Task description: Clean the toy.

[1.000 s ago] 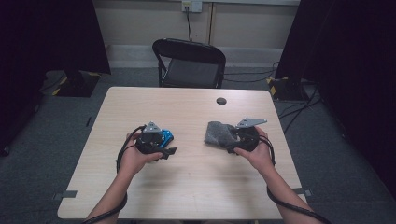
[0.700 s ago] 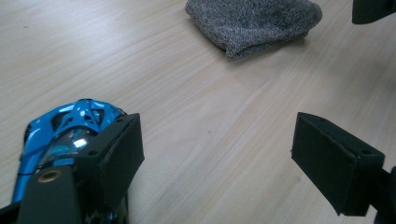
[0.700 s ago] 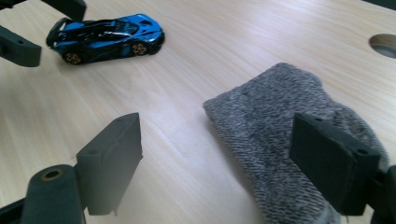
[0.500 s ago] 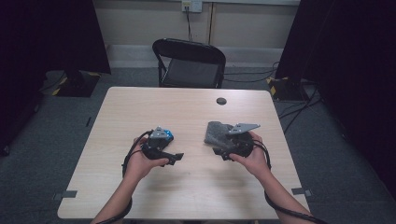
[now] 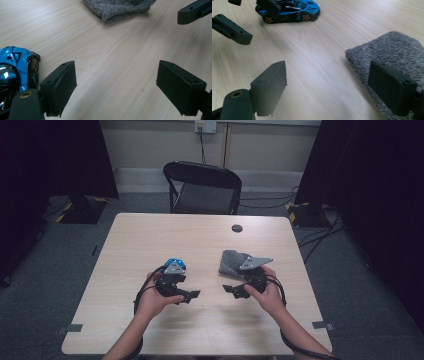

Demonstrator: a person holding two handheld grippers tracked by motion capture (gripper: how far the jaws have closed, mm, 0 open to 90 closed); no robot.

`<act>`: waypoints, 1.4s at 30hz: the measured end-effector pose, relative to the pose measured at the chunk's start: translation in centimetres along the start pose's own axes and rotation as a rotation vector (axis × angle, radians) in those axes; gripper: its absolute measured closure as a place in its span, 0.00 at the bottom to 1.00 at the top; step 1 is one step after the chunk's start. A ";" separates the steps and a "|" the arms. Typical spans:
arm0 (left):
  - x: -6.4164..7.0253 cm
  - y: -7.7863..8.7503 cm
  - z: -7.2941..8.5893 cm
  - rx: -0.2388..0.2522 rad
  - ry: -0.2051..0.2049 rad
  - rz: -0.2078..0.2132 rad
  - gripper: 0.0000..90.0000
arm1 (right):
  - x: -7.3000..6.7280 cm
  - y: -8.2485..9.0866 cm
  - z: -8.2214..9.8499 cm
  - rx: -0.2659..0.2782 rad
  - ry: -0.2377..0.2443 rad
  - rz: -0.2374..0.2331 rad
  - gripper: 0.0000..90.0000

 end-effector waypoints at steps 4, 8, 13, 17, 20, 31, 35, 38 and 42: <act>0.3 -0.1 0.2 -0.007 -0.012 0.011 0.18 | -0.5 -0.2 0.2 0.002 0.003 -0.015 0.18; 0.5 -0.2 0.6 -0.017 -0.014 0.013 0.18 | -1.0 -0.2 0.5 -0.001 0.004 -0.024 0.18; 0.8 -0.7 1.3 -0.043 -0.023 0.021 0.18 | -1.5 -0.3 1.0 -0.001 0.008 -0.040 0.18; 1.1 -1.1 1.8 -0.055 -0.029 0.027 0.18 | -1.8 -0.4 1.4 -0.003 0.011 -0.047 0.18; 1.3 -1.3 2.1 -0.064 -0.033 0.038 0.18 | -2.0 -0.5 1.8 -0.006 0.008 -0.057 0.18; 1.6 -1.5 2.9 -0.063 -0.034 0.048 0.18 | -2.6 -0.6 3.3 -0.019 0.006 -0.071 0.18; 1.8 -1.6 3.2 -0.067 -0.041 0.053 0.18 | -2.7 -0.6 3.7 -0.026 0.003 -0.071 0.18; 1.9 -1.7 3.4 -0.070 -0.046 0.051 0.18 | -2.7 -0.7 4.0 -0.031 0.006 -0.073 0.18; 2.1 -1.9 3.5 -0.075 -0.046 0.061 0.18 | -2.9 -0.8 4.4 -0.036 0.008 -0.077 0.18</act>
Point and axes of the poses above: each handheld gripper's, and its own axes: y roughly backward along the jaws, z roughly out of its underside, x roughly to its right, the point moved 2 cm from there along -y, roughly forward along the jaws, and after that the axes turned 15 degrees about z, right-handed, at the moved point
